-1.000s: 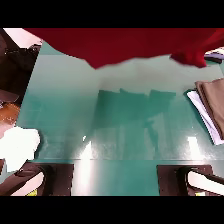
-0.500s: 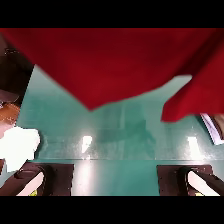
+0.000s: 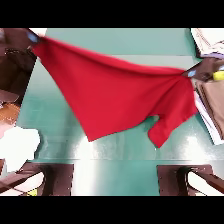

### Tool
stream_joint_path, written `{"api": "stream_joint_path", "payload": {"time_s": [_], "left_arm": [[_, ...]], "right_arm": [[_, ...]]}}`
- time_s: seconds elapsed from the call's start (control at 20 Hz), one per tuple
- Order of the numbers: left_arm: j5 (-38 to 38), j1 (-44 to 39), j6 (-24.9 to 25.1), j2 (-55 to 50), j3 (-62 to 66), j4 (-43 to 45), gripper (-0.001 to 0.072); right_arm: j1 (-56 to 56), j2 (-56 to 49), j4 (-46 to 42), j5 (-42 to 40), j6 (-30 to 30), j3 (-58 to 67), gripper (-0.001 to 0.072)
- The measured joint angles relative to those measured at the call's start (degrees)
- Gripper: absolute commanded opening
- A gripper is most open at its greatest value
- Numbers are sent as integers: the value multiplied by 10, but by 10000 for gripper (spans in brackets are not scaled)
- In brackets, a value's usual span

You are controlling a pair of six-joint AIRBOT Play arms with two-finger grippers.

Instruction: Fold the shirts.

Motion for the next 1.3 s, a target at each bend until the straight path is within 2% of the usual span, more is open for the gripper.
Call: {"api": "stream_joint_path", "payload": {"time_s": [0.15,0.35,0.4,0.45,0.5,0.7,0.8,0.95,1.1,1.3], "left_arm": [[14,0,-1,-96,-48,1,26],[91,-1,0,-193,-70,-5,27],[114,-1,0,-208,-72,-10,127],[138,-1,-3,-219,-73,-12,423],[159,0,-7,-226,-73,-13,608],[181,3,-15,-233,-66,-16,614],[157,19,-18,-221,-63,-11,498],[89,53,-19,-191,-80,-9,496],[34,66,-19,-146,-173,-10,495],[53,60,-19,-58,-378,-36,495]], "right_arm": [[1,-69,3,-79,-29,-63,17],[2,-161,5,-162,-49,-53,20],[3,-183,7,-174,-51,-38,85],[3,-202,7,-181,-53,-22,306],[2,-220,5,-190,-54,-3,465],[-7,-269,6,-166,-57,78,444],[-20,-274,5,-128,-58,111,444],[-50,-250,3,-74,-63,116,427],[-76,-198,2,-45,-74,63,427],[-101,-120,3,-51,-87,-39,427]]}}
